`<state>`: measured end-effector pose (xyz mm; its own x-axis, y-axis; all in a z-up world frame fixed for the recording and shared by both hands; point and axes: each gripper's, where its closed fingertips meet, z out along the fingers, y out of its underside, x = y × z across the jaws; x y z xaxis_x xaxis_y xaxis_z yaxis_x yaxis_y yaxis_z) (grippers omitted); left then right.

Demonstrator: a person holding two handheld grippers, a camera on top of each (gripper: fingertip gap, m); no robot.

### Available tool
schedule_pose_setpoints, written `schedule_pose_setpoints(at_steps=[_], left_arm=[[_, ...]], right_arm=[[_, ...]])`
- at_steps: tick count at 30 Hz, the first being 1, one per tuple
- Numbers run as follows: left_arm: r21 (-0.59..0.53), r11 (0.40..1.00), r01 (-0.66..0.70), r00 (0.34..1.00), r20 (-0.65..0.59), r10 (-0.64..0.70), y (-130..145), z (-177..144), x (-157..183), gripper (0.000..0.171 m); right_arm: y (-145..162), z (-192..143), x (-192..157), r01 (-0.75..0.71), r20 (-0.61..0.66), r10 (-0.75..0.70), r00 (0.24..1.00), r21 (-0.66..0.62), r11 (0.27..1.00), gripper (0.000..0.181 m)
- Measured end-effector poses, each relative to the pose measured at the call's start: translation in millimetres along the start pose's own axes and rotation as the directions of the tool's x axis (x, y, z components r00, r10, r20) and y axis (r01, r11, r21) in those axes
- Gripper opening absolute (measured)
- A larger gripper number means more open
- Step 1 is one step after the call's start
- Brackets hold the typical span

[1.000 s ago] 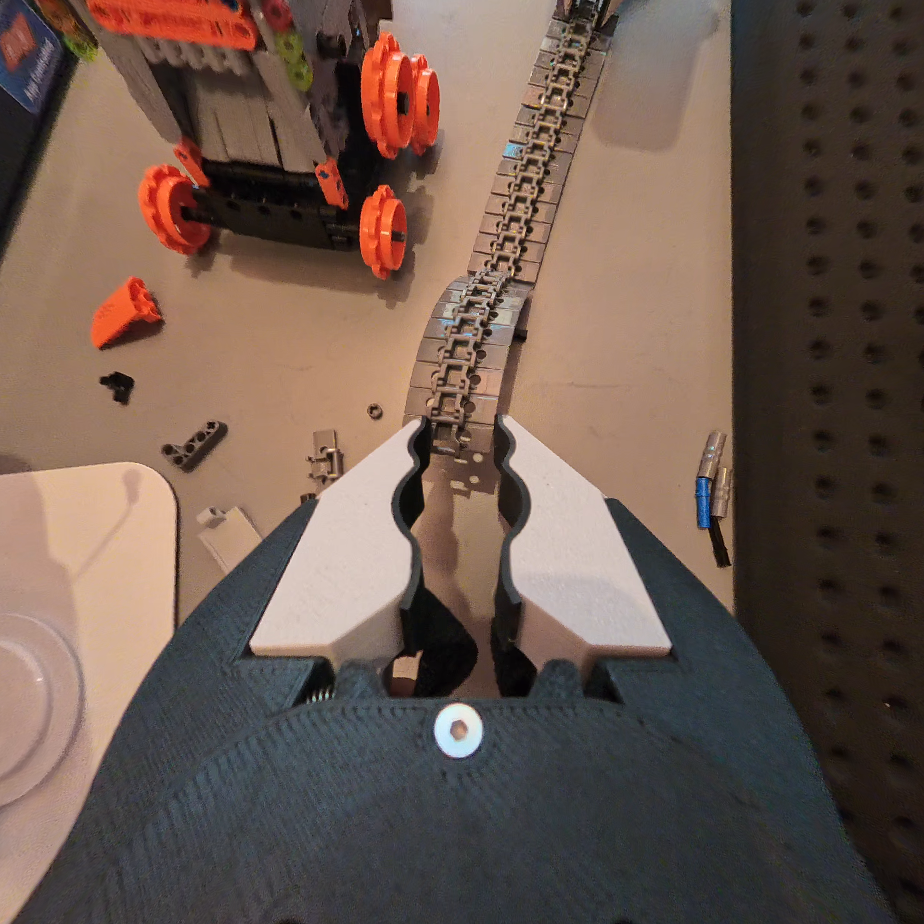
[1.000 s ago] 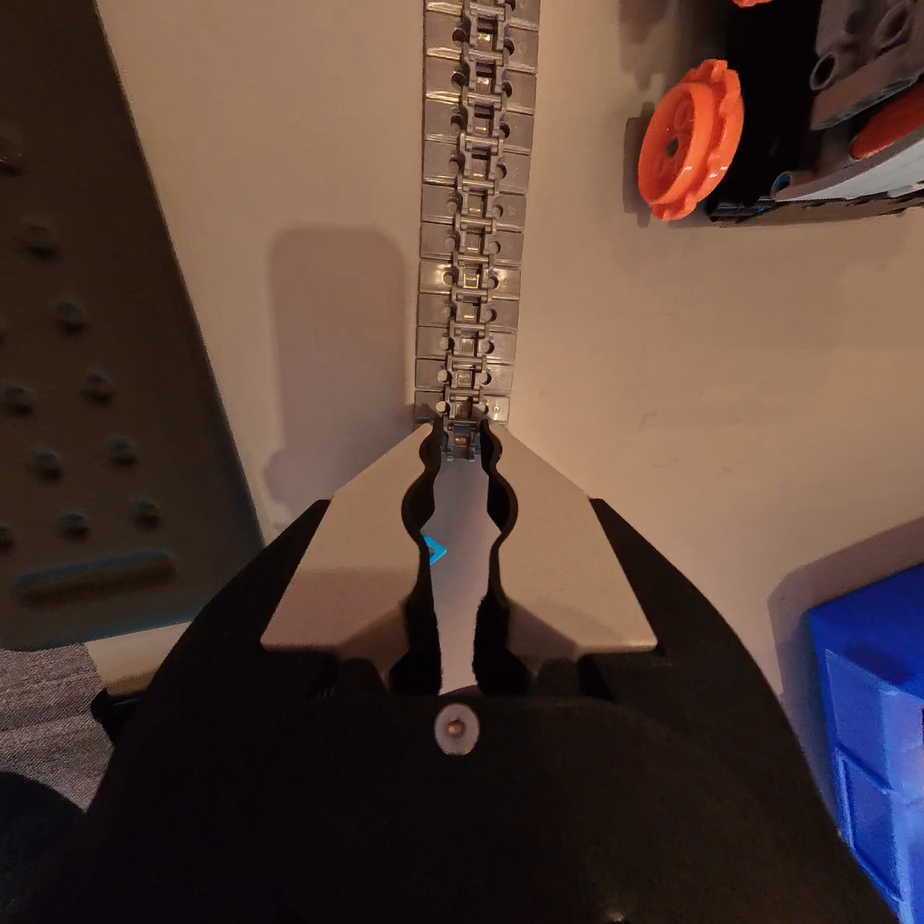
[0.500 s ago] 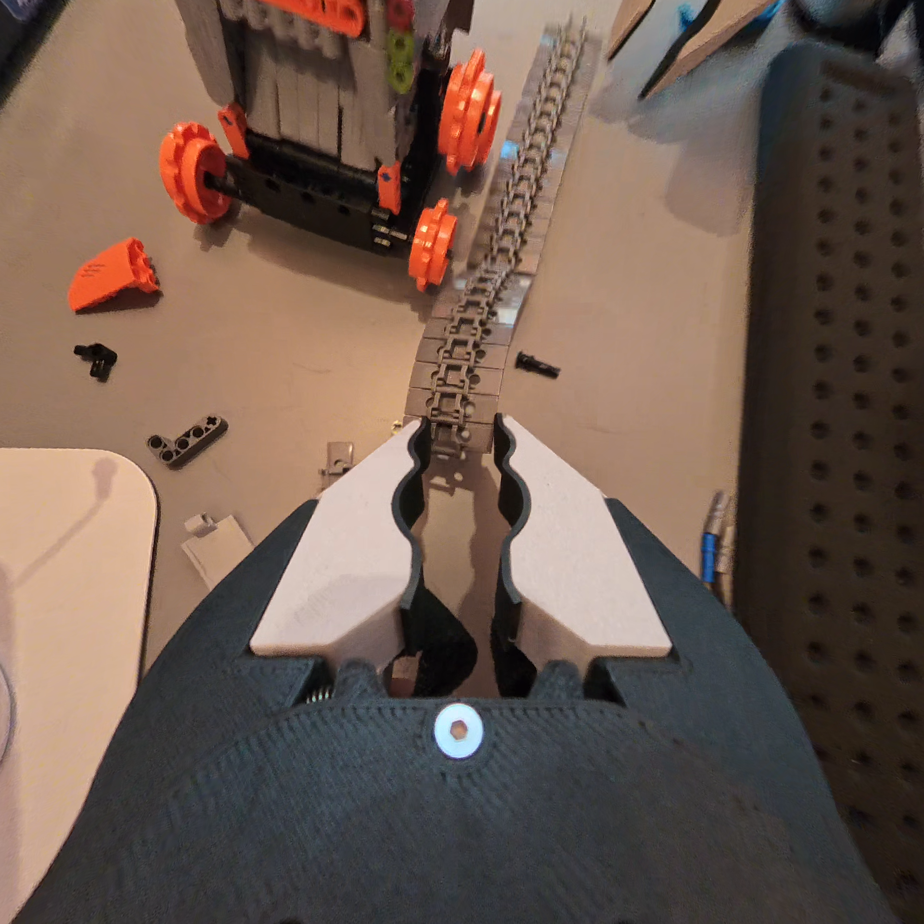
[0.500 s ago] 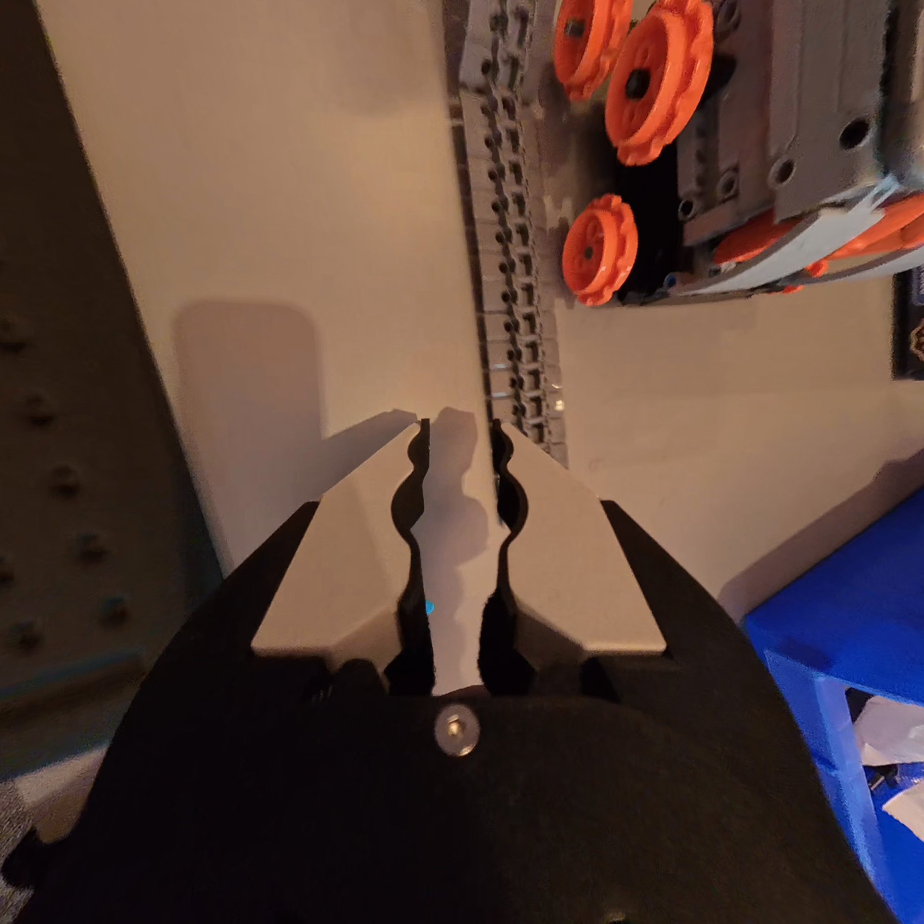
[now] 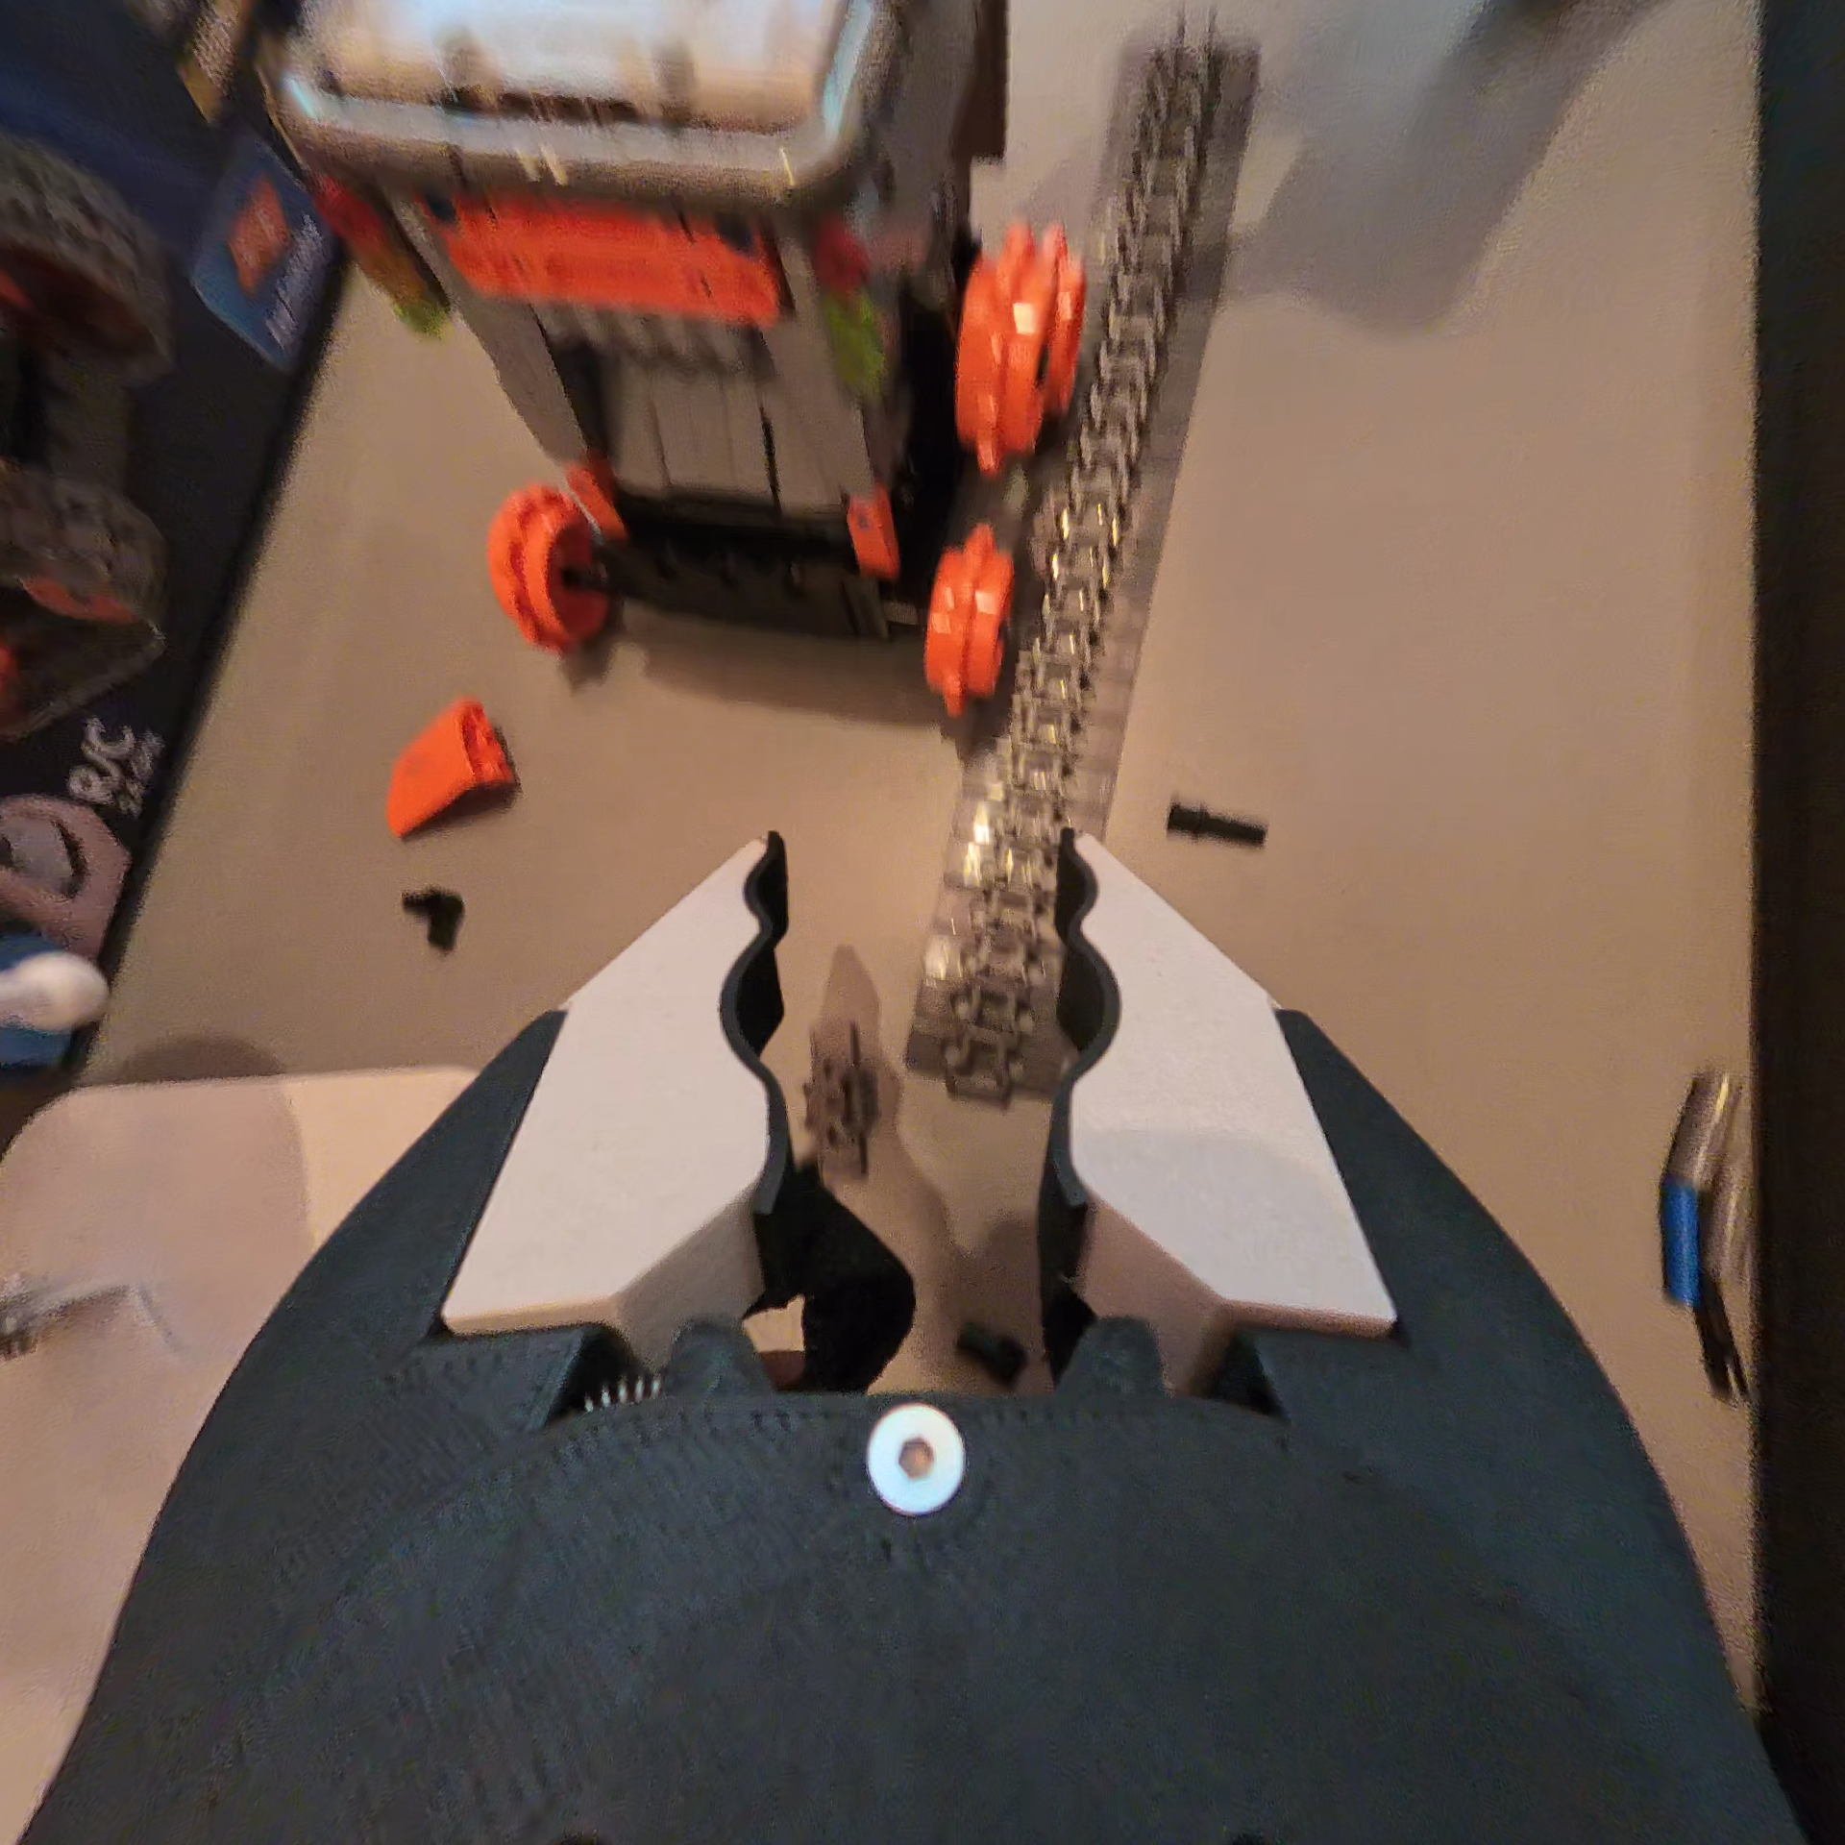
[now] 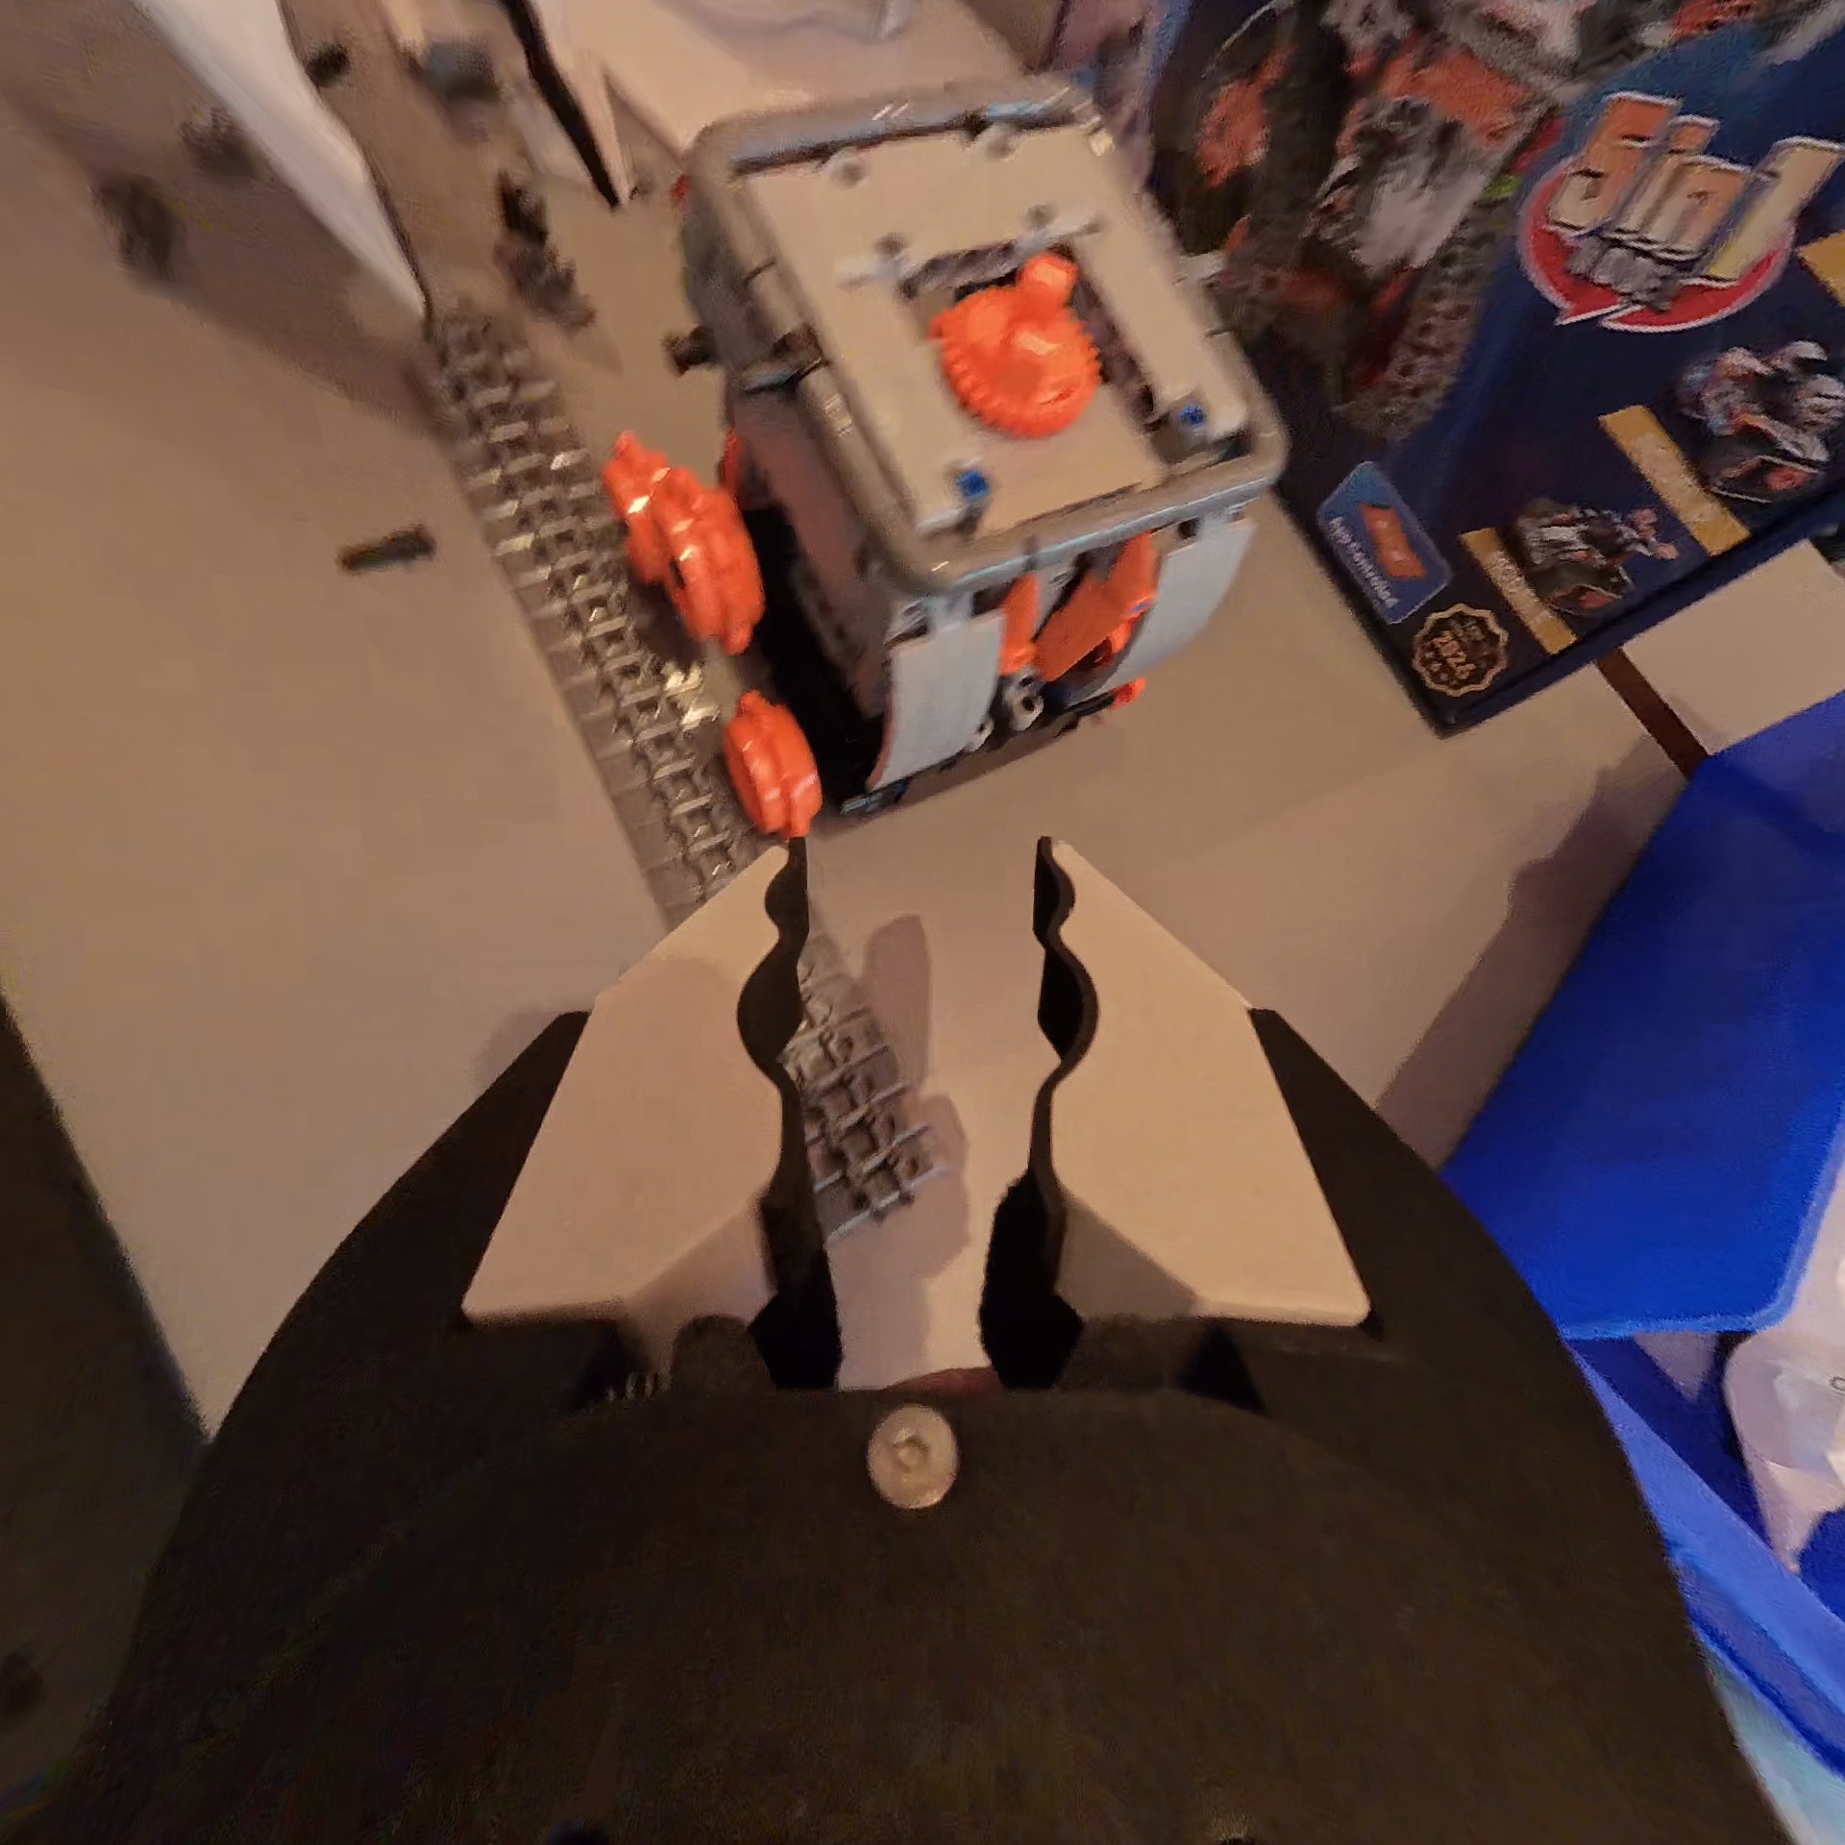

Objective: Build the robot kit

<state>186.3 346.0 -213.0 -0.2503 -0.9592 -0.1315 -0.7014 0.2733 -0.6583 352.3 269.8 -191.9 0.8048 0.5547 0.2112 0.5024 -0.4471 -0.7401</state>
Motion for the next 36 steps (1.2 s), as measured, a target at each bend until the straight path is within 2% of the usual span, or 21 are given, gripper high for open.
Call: schedule_pose_setpoints(at_steps=[4,8,11,13,19,25,26,36], left_arm=[[0.096,0.994,0.054,0.998,-0.019,-0.053,-30,24,-10,0.060],[0.093,0.993,0.068,0.996,-0.055,-0.063,-33,48,-8,0.061],[0.093,0.993,0.068,0.996,-0.072,-0.061,-32,60,-2,0.055],[0.085,0.996,0.038,0.999,-0.036,-0.035,-30,65,-4,0.052],[0.106,0.994,0.024,0.999,-0.029,-0.021,-34,65,-3,0.045],[0.108,0.994,0.012,0.999,-0.036,-0.008,-37,65,2,0.025],[0.119,0.993,0.018,0.999,-0.047,-0.012,-40,63,3,0.017],[0.113,0.993,-0.029,0.996,-0.075,0.038,-46,50,18,0.015]], right_arm=[[-6,14,10,-0.086,0.035,0.085,0.996,0.024,0.996,0.043],[11,32,11,-0.109,0.083,0.114,0.990,-0.066,0.992,0.046],[13,43,8,-0.099,0.120,0.105,0.987,-0.057,0.993,0.042],[7,48,4,-0.081,0.138,0.084,0.987,-0.023,0.996,0.035],[-5,56,3,-0.007,0.106,0.002,0.994,0.045,0.999,0.025],[-12,50,6,-0.065,0.130,0.055,0.990,0.074,0.995,0.023],[-12,50,7,-0.072,0.134,0.062,0.989,0.067,0.995,0.023],[-16,44,-3,-0.123,0.215,0.104,0.971,0.076,0.989,0.024]])
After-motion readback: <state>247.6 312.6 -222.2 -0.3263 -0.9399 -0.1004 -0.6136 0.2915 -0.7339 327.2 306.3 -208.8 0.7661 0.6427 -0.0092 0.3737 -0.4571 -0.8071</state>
